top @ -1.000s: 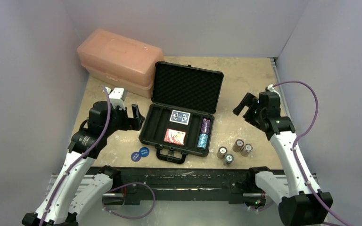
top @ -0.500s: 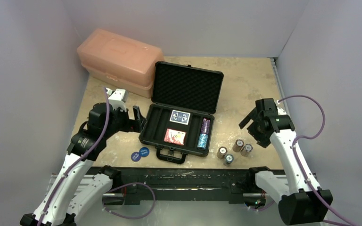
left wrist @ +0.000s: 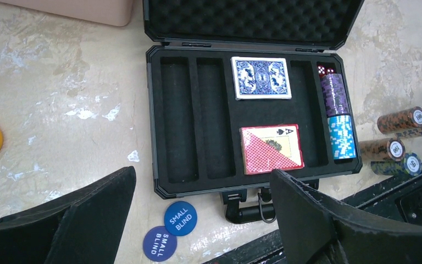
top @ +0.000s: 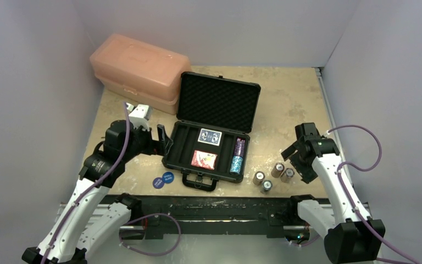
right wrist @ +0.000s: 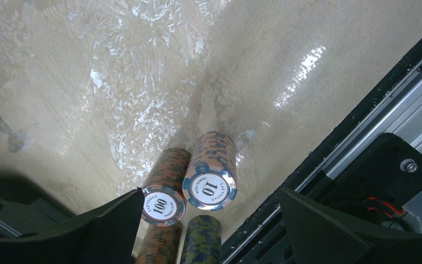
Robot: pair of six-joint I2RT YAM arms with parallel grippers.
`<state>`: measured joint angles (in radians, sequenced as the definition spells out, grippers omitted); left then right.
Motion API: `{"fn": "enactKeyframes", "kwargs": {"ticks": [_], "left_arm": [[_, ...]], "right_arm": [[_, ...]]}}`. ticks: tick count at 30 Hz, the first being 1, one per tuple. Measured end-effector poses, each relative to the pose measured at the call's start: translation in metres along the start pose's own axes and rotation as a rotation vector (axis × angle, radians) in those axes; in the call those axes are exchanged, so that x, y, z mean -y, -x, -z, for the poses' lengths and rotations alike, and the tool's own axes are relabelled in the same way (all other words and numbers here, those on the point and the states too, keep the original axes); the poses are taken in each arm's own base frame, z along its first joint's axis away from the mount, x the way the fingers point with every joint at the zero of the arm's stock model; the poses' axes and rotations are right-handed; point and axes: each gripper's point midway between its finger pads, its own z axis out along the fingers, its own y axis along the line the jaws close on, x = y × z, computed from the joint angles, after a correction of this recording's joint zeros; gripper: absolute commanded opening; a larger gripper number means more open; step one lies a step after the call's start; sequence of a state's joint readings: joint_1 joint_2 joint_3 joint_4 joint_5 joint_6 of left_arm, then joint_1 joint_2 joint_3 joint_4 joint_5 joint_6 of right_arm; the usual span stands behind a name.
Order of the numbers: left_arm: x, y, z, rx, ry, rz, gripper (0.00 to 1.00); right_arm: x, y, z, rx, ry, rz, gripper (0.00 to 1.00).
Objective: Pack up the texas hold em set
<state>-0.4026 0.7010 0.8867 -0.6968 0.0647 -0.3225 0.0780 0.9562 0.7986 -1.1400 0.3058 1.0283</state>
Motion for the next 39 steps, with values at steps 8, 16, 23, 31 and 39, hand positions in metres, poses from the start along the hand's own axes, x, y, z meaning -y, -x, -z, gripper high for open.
{"fn": "enactKeyframes", "kwargs": {"ticks": [8,16,23,31,39], "left_arm": [[-0.001,-0.002,-0.003,-0.016,0.005,0.001,0.92],[-0.001,-0.002,-0.004,-0.018,0.006,0.001,0.92],[-0.001,-0.003,-0.004,-0.018,0.006,0.001,0.92],[-0.001,-0.003,-0.004,-0.019,0.007,0.001,0.92],[-0.001,-0.003,-0.004,-0.020,0.007,0.001,0.92]], "right_arm": [[0.003,0.003,-0.003,0.010,-0.022,-0.064,0.94],[0.004,-0.007,-0.013,-0.031,-0.035,-0.103,0.91],[0.004,-0.016,-0.022,-0.062,-0.041,-0.135,0.84],[0.002,-0.017,-0.022,-0.067,-0.031,-0.168,0.79],[0.001,-0.017,-0.021,-0.070,-0.023,-0.190,0.76]]}}
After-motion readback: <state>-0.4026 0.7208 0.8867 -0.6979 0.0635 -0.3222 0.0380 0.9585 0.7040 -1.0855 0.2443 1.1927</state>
